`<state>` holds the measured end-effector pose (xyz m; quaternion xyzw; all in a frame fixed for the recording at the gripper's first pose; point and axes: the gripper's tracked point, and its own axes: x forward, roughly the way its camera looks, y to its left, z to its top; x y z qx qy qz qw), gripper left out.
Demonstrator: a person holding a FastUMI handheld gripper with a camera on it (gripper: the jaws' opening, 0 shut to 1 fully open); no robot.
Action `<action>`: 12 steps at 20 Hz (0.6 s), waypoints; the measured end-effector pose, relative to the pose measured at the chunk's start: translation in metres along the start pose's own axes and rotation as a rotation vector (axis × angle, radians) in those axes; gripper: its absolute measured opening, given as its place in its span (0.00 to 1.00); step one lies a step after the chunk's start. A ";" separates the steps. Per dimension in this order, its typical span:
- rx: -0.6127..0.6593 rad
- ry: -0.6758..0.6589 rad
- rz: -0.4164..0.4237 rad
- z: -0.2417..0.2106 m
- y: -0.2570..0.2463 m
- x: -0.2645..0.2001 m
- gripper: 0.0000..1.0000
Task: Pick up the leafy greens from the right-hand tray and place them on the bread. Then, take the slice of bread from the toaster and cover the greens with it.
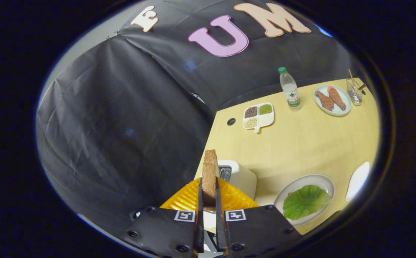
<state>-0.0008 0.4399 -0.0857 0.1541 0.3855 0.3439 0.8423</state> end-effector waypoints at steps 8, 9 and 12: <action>0.233 -0.081 0.104 0.015 -0.085 -0.060 0.17; 0.262 -0.090 0.099 0.010 -0.105 -0.064 0.16; 0.312 -0.073 0.040 -0.023 -0.162 -0.063 0.16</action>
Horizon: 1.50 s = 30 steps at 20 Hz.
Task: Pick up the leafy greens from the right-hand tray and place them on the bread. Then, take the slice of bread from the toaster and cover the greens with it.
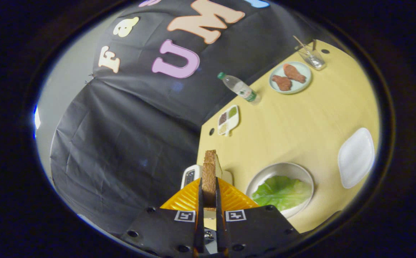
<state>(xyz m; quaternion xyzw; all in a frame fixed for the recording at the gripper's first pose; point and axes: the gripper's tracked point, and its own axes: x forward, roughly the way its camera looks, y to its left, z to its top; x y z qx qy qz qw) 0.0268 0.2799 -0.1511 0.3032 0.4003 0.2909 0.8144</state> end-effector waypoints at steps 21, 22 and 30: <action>-0.210 0.065 -0.374 -0.063 -0.156 0.050 0.31; -0.233 0.057 -0.385 -0.062 -0.156 0.049 0.31; -0.470 -0.022 -0.480 -0.047 -0.151 0.028 0.81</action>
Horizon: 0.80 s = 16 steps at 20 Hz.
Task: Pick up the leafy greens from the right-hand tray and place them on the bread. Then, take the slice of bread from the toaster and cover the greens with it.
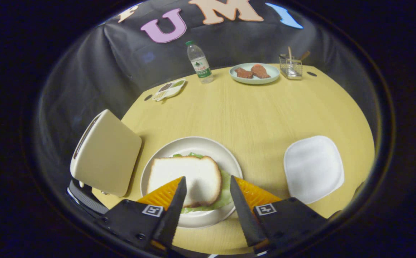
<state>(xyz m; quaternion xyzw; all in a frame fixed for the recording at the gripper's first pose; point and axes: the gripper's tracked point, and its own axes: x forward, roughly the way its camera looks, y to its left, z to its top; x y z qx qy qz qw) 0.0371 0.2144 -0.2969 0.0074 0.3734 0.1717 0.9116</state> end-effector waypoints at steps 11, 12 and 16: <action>-0.054 -0.534 -0.087 0.135 -0.034 -0.126 0.99; -0.065 -0.577 -0.104 0.145 -0.040 -0.141 0.99; -0.122 -0.713 -0.189 0.181 -0.061 -0.197 0.99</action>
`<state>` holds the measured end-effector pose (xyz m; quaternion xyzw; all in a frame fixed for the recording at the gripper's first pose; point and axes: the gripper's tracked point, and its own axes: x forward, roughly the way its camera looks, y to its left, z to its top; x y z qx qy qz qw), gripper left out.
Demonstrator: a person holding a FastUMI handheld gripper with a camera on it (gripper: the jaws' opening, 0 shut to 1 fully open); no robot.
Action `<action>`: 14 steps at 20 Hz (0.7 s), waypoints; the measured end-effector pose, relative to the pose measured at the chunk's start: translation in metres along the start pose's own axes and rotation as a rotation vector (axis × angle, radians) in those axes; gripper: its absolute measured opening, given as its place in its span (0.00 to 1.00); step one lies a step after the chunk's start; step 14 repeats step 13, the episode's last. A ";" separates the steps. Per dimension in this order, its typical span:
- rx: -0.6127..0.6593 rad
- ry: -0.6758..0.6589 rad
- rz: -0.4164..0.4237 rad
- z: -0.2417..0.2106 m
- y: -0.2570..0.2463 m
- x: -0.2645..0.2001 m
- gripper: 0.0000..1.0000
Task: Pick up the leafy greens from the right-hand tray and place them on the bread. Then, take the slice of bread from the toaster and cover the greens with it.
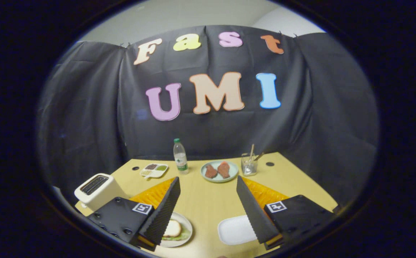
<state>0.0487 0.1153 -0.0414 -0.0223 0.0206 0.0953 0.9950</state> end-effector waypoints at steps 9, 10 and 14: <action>-0.038 -0.151 -0.010 0.062 -0.028 -0.030 0.99; -0.034 -0.158 -0.012 0.064 -0.033 -0.033 0.99; -0.009 -0.180 -0.017 0.070 -0.046 -0.040 0.99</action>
